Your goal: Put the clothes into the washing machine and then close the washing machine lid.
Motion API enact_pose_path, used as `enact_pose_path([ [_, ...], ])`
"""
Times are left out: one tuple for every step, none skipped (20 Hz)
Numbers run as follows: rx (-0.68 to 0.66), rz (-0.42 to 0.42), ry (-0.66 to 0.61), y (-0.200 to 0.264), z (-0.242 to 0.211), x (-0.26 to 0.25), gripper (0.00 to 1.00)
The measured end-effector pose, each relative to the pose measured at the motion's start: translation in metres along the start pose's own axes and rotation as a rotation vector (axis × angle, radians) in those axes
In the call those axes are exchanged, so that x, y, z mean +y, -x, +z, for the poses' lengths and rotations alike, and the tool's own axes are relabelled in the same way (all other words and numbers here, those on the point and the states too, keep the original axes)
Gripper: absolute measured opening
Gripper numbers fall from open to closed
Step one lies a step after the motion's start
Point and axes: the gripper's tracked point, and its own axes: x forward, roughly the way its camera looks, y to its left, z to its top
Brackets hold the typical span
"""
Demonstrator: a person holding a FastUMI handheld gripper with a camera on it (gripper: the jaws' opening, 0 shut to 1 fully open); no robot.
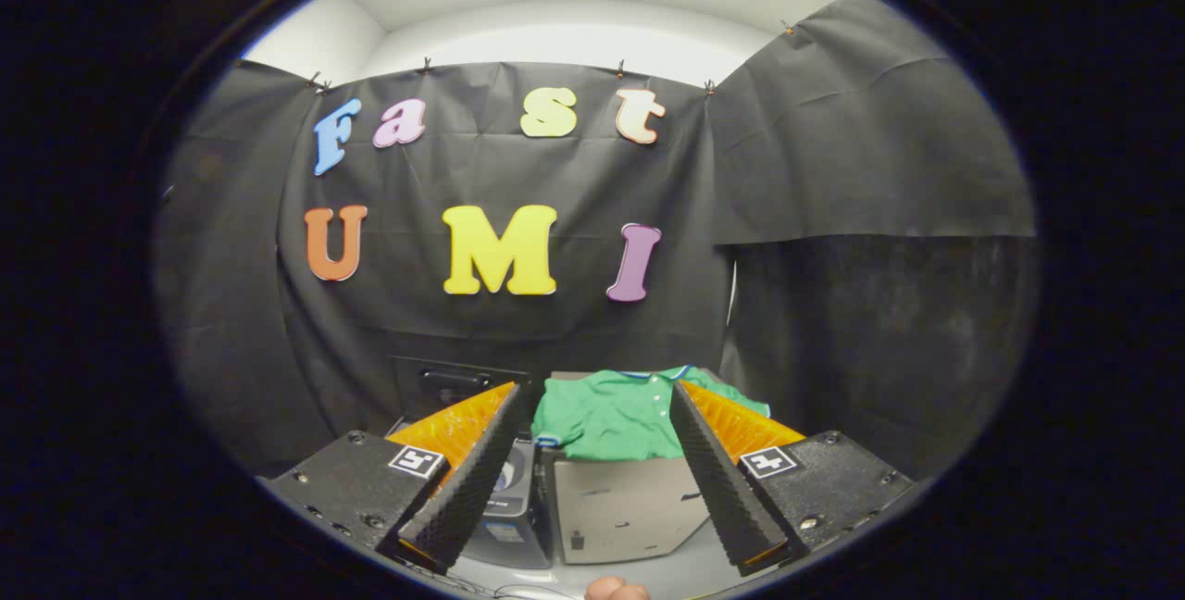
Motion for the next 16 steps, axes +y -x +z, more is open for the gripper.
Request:
enact_pose_path([
  [0.007,0.002,0.006,-0.016,0.004,-0.008,1.00],
  [0.017,0.000,0.014,-0.039,0.006,-0.018,1.00],
  [0.029,0.001,0.021,-0.062,0.006,-0.027,1.00],
  [0.043,-0.003,0.020,-0.086,0.004,-0.038,1.00],
  [0.060,-0.002,0.010,-0.109,0.001,-0.046,1.00],
  [0.082,0.002,-0.007,-0.132,-0.004,-0.053,1.00],
  [0.103,0.006,-0.022,-0.154,-0.011,-0.059,1.00],
  [0.119,0.008,-0.031,-0.175,-0.016,-0.065,1.00],
  [0.142,0.007,-0.029,-0.195,-0.025,-0.071,1.00],
  [0.164,0.005,-0.018,-0.213,-0.033,-0.076,1.00],
  [0.187,0.002,-0.001,-0.228,-0.043,-0.080,1.00],
  [0.212,0.005,0.018,-0.243,-0.053,-0.081,1.00],
  [0.236,0.015,0.034,-0.255,-0.062,-0.082,1.00],
  [0.261,0.025,0.048,-0.268,-0.072,-0.081,1.00],
  [0.287,0.031,0.062,-0.278,-0.083,-0.080,1.00],
  [0.314,0.024,0.075,-0.288,-0.094,-0.083,1.00],
])
